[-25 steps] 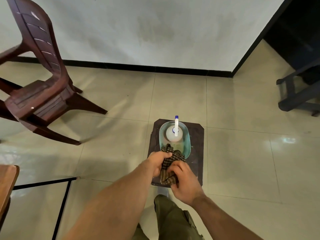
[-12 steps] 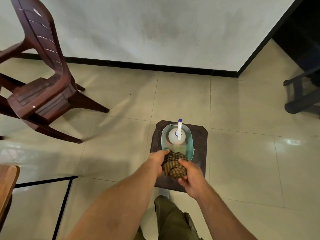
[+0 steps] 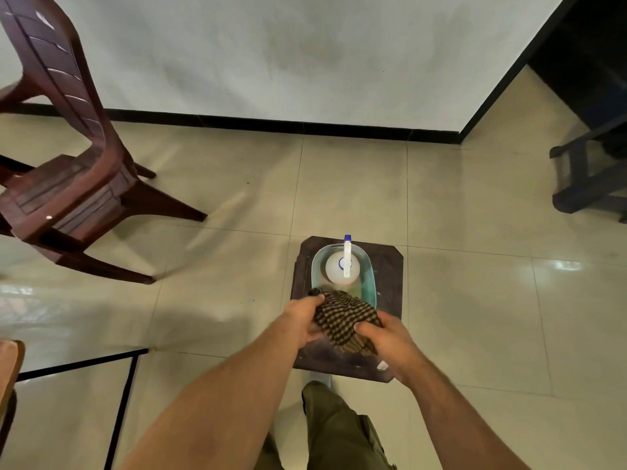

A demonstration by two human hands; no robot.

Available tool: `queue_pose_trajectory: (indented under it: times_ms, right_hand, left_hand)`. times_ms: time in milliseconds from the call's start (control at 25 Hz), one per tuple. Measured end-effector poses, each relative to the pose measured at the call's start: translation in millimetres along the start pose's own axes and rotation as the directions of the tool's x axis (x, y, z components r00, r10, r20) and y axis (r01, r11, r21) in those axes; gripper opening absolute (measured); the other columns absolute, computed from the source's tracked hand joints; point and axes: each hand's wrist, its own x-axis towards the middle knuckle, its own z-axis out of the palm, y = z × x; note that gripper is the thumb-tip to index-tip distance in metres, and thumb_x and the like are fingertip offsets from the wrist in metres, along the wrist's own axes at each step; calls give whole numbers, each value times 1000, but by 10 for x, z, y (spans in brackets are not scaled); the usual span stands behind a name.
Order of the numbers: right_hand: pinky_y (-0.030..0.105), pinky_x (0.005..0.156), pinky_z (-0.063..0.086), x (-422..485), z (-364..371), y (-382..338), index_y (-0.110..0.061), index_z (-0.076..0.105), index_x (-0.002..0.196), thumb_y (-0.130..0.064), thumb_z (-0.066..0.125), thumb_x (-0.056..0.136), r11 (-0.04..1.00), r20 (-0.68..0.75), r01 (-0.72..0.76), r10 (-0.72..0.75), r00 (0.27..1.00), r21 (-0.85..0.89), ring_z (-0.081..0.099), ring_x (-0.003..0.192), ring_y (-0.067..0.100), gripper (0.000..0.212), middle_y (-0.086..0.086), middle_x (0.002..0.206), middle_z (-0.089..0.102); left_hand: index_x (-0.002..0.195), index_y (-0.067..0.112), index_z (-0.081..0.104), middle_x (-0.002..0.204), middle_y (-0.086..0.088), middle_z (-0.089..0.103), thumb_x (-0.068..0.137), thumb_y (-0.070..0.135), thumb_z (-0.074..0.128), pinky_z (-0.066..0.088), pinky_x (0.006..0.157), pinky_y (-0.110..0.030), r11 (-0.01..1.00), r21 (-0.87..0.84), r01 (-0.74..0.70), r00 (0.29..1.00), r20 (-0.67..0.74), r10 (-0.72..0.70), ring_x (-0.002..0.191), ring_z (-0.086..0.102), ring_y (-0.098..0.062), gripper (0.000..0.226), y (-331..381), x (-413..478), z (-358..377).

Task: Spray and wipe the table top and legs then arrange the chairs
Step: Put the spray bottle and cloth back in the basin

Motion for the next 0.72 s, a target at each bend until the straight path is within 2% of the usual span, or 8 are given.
queue_pose_trajectory:
  times_ms: [120,280,360,400,520,560,640,720]
  right_hand:
    - [32,77,52,-6,61,-137,-20,60,116,-26,61,89,645,13,180,-254,967,-743,65,94,22,28,0,105,68]
    - [39,81,54,-55,266,-206,-24,61,118,-31,64,85,230,175,260,-333,926,-938,65,99,24,34,-1,115,63]
    - [34,82,53,-58,309,-137,-25,65,119,-37,67,82,326,309,419,-340,888,-848,63,100,17,40,-5,115,63]
    - [28,80,52,-82,300,-92,-25,70,115,-37,68,83,516,316,476,-370,874,-712,63,98,12,34,-8,110,66]
    - [19,69,49,-8,257,51,-24,72,98,-35,67,93,954,-246,264,-292,924,-142,67,92,11,13,-9,95,71]
    - [22,71,49,47,251,89,-22,69,100,-42,66,93,993,-323,114,-107,940,3,67,93,15,21,-5,97,72]
    - [37,88,53,171,268,203,-21,66,108,-60,64,88,939,-72,-220,247,966,263,69,98,21,43,3,103,75]
    - [48,96,54,202,270,283,-24,65,113,-64,63,86,849,159,-351,313,936,396,70,104,26,48,7,104,77]
  left_hand:
    - [122,0,61,107,-13,70,87,33,77,60,83,-40,952,303,-39,980,-174,95,93,68,-30,51,-112,116,86]
    - [116,10,73,101,-12,78,92,53,68,60,76,-40,991,49,121,957,259,-130,101,72,-29,50,-166,-1,263]
    - [110,9,75,100,-12,77,88,39,75,59,78,-40,994,20,107,935,338,-107,100,72,-30,38,-184,37,219]
    - [110,6,74,100,-15,76,80,28,79,60,78,-42,997,10,80,943,322,-79,99,73,-32,37,-209,68,164]
    - [125,-2,64,111,-22,74,87,9,70,59,82,-50,990,-118,79,952,303,-40,98,74,-37,40,-255,114,-33]
    - [128,-2,62,113,-23,74,93,9,64,58,83,-51,987,-137,87,954,296,-43,98,74,-37,36,-260,85,-87]
    - [129,-1,61,114,-23,74,98,12,59,56,86,-50,986,-140,94,937,348,-40,100,73,-37,35,-285,93,-135]
    - [128,-1,62,112,-23,75,97,14,61,57,86,-49,992,-90,85,933,358,-47,101,73,-37,34,-302,123,-129]
